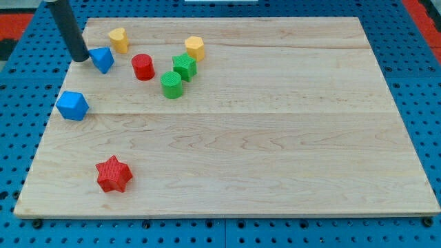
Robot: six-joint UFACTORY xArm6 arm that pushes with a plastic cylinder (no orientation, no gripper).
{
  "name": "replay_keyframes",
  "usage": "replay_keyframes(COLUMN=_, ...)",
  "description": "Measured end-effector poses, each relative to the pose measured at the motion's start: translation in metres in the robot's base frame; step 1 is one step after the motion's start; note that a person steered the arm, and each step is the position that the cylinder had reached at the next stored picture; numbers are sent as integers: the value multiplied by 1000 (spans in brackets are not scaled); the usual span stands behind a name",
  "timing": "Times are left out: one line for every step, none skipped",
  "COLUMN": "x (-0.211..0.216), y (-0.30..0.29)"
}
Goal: Push the blue cube closer to blue triangle
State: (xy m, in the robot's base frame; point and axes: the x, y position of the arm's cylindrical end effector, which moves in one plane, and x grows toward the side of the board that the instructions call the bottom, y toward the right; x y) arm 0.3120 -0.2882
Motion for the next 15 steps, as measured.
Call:
replay_keyframes(x=12, y=-17)
replay_keyframes(x=85, y=-14)
replay_keyframes(x=141, y=-5)
replay_keyframes(x=141, y=-3)
replay_keyframes(x=140, y=25)
replay_keyframes(x=127, y=33)
replay_keyframes(x=142, y=43)
replay_keyframes(x=169, y=60)
replay_keyframes(x=145, y=75)
replay_keyframes(x=106, y=75)
replay_keyframes(x=79, y=61)
replay_keyframes(x=86, y=70)
replay_keyframes(x=79, y=109)
replay_keyframes(x=51, y=109)
replay_keyframes(x=30, y=109)
